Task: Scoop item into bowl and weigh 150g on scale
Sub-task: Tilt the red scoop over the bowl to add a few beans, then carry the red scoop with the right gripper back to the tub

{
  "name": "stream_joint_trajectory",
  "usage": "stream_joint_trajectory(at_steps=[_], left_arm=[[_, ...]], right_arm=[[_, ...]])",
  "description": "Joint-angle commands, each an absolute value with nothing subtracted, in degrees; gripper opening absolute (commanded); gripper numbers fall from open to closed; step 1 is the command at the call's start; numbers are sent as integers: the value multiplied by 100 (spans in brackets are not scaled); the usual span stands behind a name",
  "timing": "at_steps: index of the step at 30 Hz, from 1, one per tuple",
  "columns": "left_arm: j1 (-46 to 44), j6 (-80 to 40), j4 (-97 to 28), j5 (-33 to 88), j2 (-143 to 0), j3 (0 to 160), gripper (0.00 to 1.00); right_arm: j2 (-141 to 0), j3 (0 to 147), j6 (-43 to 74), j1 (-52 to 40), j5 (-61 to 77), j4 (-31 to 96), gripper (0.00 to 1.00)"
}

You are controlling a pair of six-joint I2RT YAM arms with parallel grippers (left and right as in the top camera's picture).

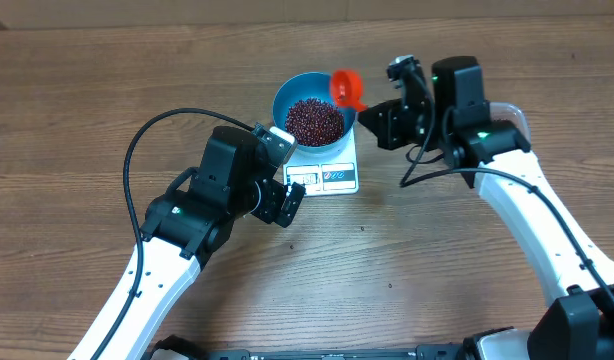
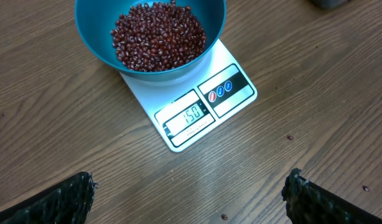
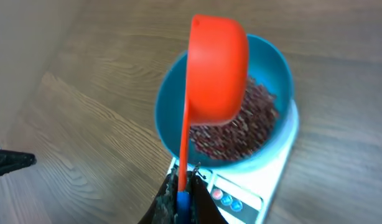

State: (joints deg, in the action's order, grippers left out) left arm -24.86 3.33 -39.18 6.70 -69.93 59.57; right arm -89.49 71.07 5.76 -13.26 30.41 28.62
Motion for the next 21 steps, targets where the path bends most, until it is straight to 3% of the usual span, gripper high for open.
stream_joint_trajectory(at_steps=[1,7,13,21], left_arm=[[-2477,276,-3900,709,-7019,5957,100],[-2477,276,-3898,709,-7019,5957,100],[-2477,276,-3900,709,-7019,5957,99],[-2477,276,-3900,709,-7019,5957,99]], right_arm=[[-8936,7240,790,-816,3249,3100,4],[-8615,7240,381,193,3251,3852,4],[-8060,7240,-82,792,1500,4484,4],[-7856,7240,-1396,794,-410,4676,4]])
